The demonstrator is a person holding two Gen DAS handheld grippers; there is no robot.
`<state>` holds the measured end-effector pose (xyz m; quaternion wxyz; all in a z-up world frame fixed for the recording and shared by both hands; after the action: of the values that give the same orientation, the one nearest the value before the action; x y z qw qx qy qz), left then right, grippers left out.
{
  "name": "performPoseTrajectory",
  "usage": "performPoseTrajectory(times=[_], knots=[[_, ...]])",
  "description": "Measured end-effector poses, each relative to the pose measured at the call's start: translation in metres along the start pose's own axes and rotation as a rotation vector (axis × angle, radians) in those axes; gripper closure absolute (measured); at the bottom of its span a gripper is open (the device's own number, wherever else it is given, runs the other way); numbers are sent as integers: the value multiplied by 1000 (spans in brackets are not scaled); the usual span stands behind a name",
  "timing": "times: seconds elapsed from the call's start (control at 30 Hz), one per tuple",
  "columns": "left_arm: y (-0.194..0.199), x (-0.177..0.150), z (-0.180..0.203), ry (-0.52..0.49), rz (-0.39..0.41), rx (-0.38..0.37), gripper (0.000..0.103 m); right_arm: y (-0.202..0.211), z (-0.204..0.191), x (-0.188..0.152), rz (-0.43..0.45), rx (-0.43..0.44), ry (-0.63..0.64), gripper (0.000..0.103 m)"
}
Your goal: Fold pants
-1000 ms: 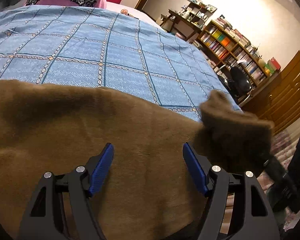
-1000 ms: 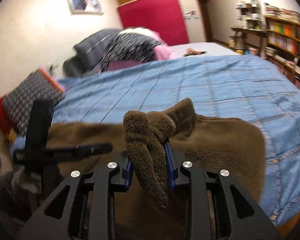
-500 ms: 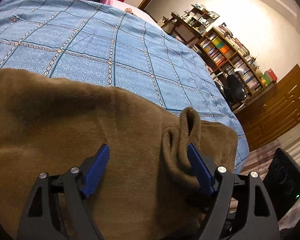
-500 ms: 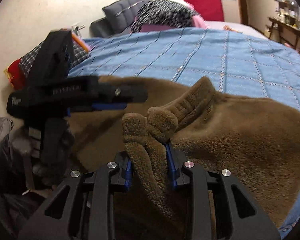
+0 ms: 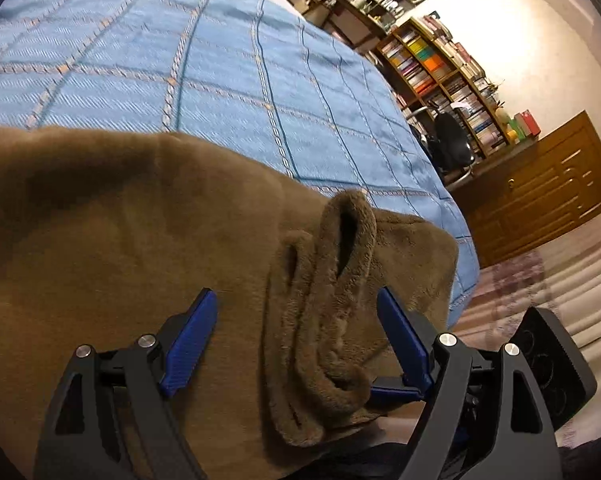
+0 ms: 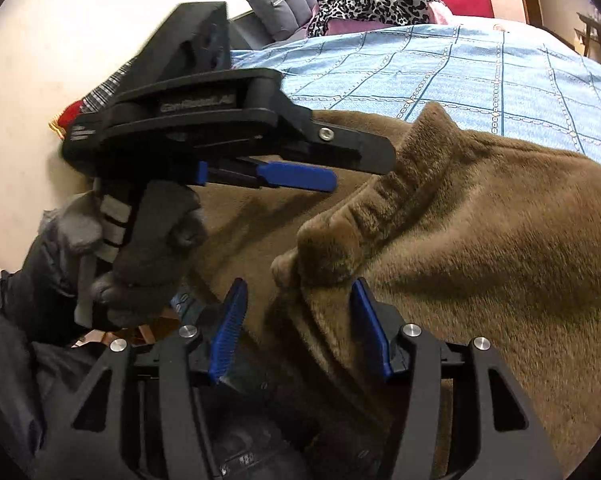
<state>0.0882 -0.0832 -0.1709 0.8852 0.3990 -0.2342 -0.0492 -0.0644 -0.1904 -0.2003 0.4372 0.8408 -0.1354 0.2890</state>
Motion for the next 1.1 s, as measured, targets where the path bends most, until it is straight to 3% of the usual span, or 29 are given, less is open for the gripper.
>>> performPoseTrajectory(times=[0.23, 0.3, 0.4, 0.53, 0.77, 0.97, 1.1], knots=[[-18, -5, 14, -14, -64, -48, 25, 37, 23, -9, 81, -22, -81, 47], [-21, -8, 18, -49, -67, 1, 52, 48, 29, -12, 107, -37, -108, 47], [-18, -9, 19, -71, -45, 58, 74, 65, 41, -16, 141, -66, -144, 47], [10, -12, 19, -75, 18, 33, 77, 80, 55, -16, 178, -93, -178, 47], [65, -16, 2, -79, 149, 109, 77, 94, 61, -5, 233, -139, -192, 47], [61, -27, -37, -2, 119, 183, 77, 81, 87, 14, 263, -196, -240, 47], [47, -37, -51, 21, 119, 210, 77, 62, 107, 29, 253, -294, -244, 47]])
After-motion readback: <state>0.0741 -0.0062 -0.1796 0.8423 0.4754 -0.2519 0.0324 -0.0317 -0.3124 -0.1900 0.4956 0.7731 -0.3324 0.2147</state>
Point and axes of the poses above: each gripper's, at about its wrist camera, not at the fingertips, and y roughly against the way its jaws point, z to its right, x to its top, the point moved 3 cm from there along -y, roughly the way its jaws point, and after that the axes turned 4 degrees about x, right-handed, at the moved point
